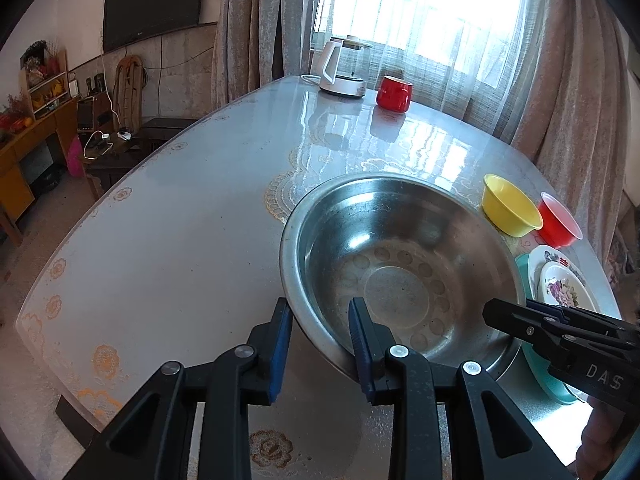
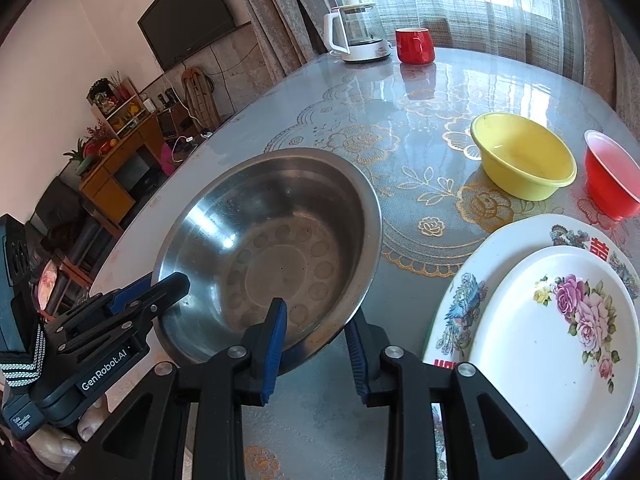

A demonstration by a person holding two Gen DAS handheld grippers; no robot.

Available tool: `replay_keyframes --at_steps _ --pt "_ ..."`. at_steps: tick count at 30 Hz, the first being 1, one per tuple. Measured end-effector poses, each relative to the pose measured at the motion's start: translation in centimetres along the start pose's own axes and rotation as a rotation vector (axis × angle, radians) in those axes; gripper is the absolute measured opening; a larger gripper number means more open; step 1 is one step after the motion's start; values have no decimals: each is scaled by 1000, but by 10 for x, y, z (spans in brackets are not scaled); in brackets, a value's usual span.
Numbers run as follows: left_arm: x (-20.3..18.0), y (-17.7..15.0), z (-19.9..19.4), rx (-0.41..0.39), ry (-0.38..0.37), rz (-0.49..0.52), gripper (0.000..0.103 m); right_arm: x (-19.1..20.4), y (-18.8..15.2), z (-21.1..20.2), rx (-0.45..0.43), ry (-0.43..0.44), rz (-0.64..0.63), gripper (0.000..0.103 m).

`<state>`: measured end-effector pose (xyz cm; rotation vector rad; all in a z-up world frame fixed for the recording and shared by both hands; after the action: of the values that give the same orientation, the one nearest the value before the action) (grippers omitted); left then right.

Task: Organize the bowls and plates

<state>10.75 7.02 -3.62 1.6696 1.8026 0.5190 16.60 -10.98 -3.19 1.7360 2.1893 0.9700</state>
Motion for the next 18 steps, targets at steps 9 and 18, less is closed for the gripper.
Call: replay_keyframes --at_steps 9,18 --pt "2 0 -2 -19 -5 -1 31 -10 2 -14 -36 -5 36 30" --pt "3 6 -7 -51 36 3 30 -31 6 -33 -87 -32 72 30"
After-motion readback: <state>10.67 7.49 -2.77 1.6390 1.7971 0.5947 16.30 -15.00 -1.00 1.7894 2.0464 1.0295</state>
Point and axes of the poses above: each gripper's, at about its wrist camera, not at the fingertips, and z roughly the way its jaws point, x to its left, y to its top, the point moved 2 cm from there along z, roughly the way its jaws point, and after that the axes turned 3 degrees about -z, right-handed, at the moved point
